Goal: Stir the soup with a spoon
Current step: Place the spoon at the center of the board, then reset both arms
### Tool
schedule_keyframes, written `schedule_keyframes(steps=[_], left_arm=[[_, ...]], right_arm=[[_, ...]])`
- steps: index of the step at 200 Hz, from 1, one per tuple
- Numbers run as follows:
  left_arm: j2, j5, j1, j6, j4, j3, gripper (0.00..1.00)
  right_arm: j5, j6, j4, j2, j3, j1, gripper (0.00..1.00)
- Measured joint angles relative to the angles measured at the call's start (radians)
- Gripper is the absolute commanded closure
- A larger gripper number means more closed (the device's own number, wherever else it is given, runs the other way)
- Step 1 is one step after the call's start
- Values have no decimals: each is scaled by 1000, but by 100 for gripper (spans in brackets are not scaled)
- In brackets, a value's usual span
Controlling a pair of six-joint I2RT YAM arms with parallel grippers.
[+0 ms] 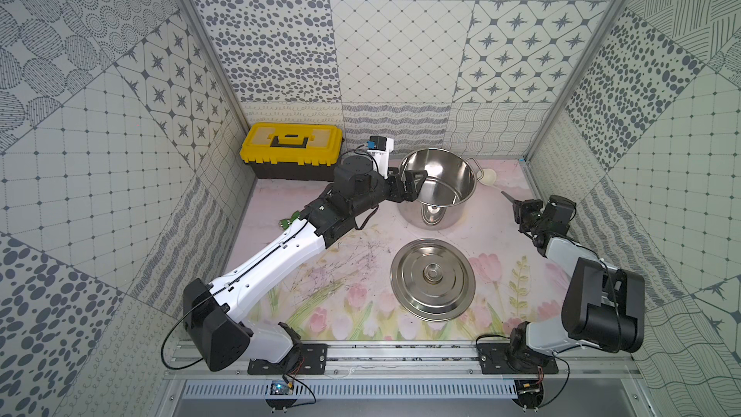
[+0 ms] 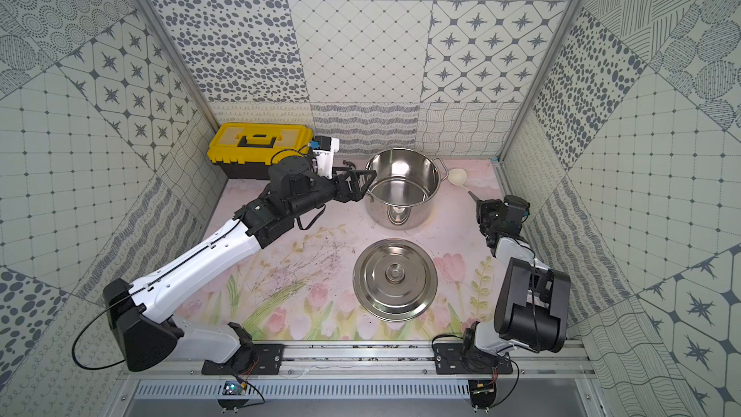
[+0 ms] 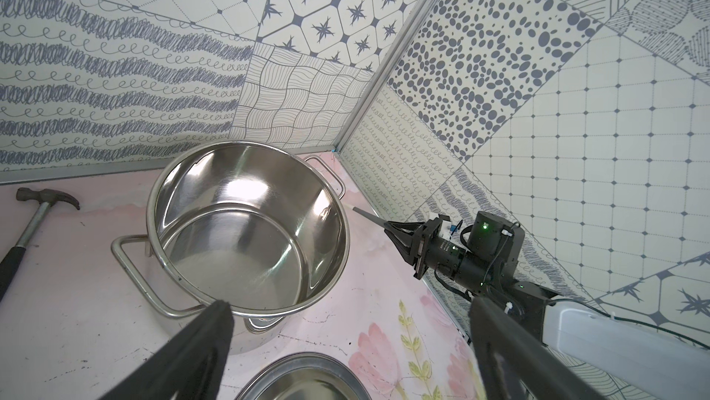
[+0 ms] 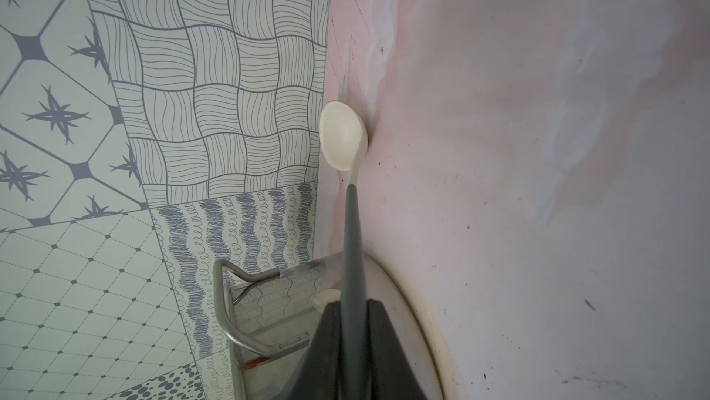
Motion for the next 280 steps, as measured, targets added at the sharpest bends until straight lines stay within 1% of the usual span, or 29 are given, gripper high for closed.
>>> schedule_keyframes(steps=[8, 16, 36, 48, 88, 114, 131, 152, 169, 181, 196, 208, 220, 238, 258, 280], left_arm=[[0, 0, 0, 0, 0, -2, 0], [0, 0, 0, 0, 0, -4, 0], [0, -1, 0, 0, -1, -11, 0], [-1, -2, 0, 2, -2, -11, 0], [-6, -15, 0, 19, -21, -11, 0], [-20, -30, 0, 28, -38, -11, 0], [-42, -46, 0, 34, -40, -33, 0], [-85, -84, 0, 43, -34, -93, 0], [-112, -129, 1, 66, -35, -129, 0], [-129, -166, 2, 87, -32, -160, 0], [-153, -220, 5, 124, -18, -220, 0], [-174, -265, 12, 158, -5, -285, 0], [-193, -306, 29, 187, 2, -356, 0], [-215, -358, 64, 217, 11, -451, 0], [-234, -411, 115, 246, 40, -565, 0], [-240, -452, 182, 274, 80, -671, 0]], right_arm=[[-8, -6, -3, 0, -10, 0, 38], [-13, -18, -15, -2, -19, 0, 29], [-20, -39, -73, -26, -49, 0, 12], [-17, -51, -121, -65, -72, 0, 4], [21, -109, -321, -273, -122, 0, 3], [61, -186, -476, -402, -124, 0, 3], [94, -265, -591, -485, -120, 0, 3], [146, -379, -716, -565, -83, 6, 3], [207, -481, -779, -592, -13, 26, 3], [258, -567, -800, -591, 50, 63, 3], [346, -669, -798, -577, 120, 130, 3], [417, -765, -756, -563, 148, 206, 3], [495, -862, -683, -550, 140, 288, 3], [561, -983, -544, -518, 81, 377, 3], [583, -1060, -408, -437, 3, 404, 3], [590, -1098, -278, -336, -75, 404, 3]])
